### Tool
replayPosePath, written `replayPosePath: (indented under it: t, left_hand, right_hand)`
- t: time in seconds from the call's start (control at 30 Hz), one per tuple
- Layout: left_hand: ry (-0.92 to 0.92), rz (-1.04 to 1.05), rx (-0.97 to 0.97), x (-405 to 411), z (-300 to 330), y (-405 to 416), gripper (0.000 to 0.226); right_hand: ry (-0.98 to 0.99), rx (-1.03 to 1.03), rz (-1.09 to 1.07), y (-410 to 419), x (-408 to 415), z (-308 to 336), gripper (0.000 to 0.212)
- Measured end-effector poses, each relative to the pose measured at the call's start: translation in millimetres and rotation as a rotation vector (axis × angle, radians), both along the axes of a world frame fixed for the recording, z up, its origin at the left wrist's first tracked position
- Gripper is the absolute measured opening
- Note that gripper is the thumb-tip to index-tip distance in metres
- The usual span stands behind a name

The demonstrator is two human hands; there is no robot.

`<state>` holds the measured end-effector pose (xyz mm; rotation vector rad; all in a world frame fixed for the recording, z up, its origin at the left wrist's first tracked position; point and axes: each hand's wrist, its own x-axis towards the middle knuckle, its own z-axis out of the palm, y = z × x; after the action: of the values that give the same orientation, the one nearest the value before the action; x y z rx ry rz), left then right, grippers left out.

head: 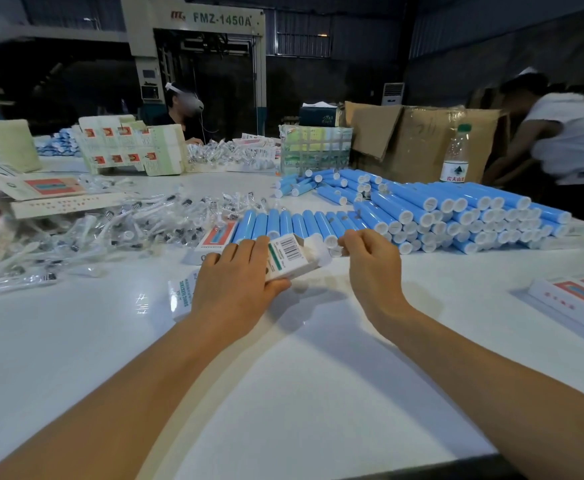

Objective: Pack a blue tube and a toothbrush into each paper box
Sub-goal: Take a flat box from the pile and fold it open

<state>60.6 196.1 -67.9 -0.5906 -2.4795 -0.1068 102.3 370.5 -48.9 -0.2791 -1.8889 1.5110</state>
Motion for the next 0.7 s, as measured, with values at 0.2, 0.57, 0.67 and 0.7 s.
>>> replayPosePath:
  t: [0.2, 0.57, 0.67, 0.7]
  left_hand:
    - [0.003, 0.029, 0.005, 0.8, 2.9, 0.7, 0.069]
    - [0.033, 0.008, 0.004, 2.8, 0.5, 2.3, 0.069]
    - [0.05, 0.006, -0.028, 4.2, -0.4, 3.5, 0.071]
    - [0.056, 0.007, -0.043, 4.7, -0.8, 4.2, 0.072]
  right_hand:
    - [-0.075, 0.193, 0.138, -19.7, 4.9, -8.0, 0.025]
    - [-0.106, 0.084, 0.22, -26.8, 5.4, -12.1, 0.03]
    - [-0.142, 0.107, 0.23, -27.1, 3.2, -12.3, 0.048]
    - [-0.15, 0.119, 0.229, -27.2, 2.6, -12.4, 0.049]
